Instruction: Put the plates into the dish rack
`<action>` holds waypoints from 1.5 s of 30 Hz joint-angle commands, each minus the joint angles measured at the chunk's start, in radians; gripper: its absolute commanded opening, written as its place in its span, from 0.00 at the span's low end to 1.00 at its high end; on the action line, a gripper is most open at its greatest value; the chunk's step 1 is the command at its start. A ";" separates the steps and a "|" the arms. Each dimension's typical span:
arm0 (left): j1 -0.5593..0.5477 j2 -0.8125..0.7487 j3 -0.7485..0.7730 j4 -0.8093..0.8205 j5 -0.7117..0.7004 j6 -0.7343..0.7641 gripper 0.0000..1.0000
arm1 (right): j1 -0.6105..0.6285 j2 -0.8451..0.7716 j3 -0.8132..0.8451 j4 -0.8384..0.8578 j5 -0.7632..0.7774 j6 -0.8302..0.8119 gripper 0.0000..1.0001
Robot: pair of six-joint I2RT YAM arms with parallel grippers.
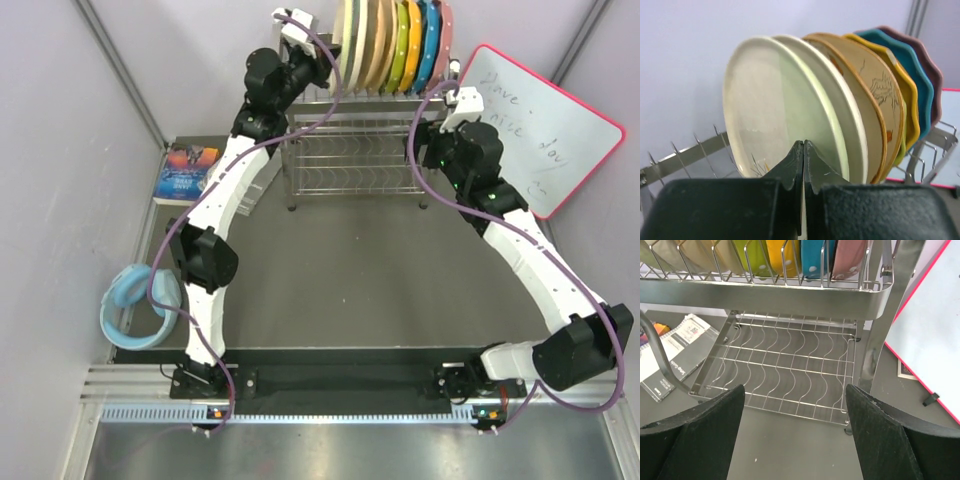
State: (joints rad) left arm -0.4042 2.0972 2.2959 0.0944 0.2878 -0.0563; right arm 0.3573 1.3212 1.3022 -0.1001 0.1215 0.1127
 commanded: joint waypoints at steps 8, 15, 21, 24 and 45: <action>-0.065 0.017 0.067 0.117 -0.025 0.023 0.00 | -0.026 -0.016 -0.003 0.051 -0.028 0.028 0.82; -0.064 -0.055 0.021 0.091 -0.117 0.107 0.33 | -0.034 -0.037 -0.015 0.048 -0.043 0.018 0.86; -0.018 -0.379 -0.339 0.106 -0.277 0.377 0.99 | -0.032 -0.112 -0.067 0.092 -0.062 -0.013 1.00; 0.039 -0.561 -0.557 0.105 -0.279 0.409 0.99 | -0.032 -0.152 -0.141 0.161 -0.069 -0.028 1.00; 0.281 -0.993 -1.196 -0.236 -0.377 0.138 0.99 | -0.020 -0.138 0.009 -0.441 0.351 -0.148 1.00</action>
State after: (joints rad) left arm -0.1299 1.1088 1.1172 -0.0982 -0.1223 0.1425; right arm 0.3370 1.2434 1.2358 -0.4263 0.3637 0.0006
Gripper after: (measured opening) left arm 0.990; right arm 0.996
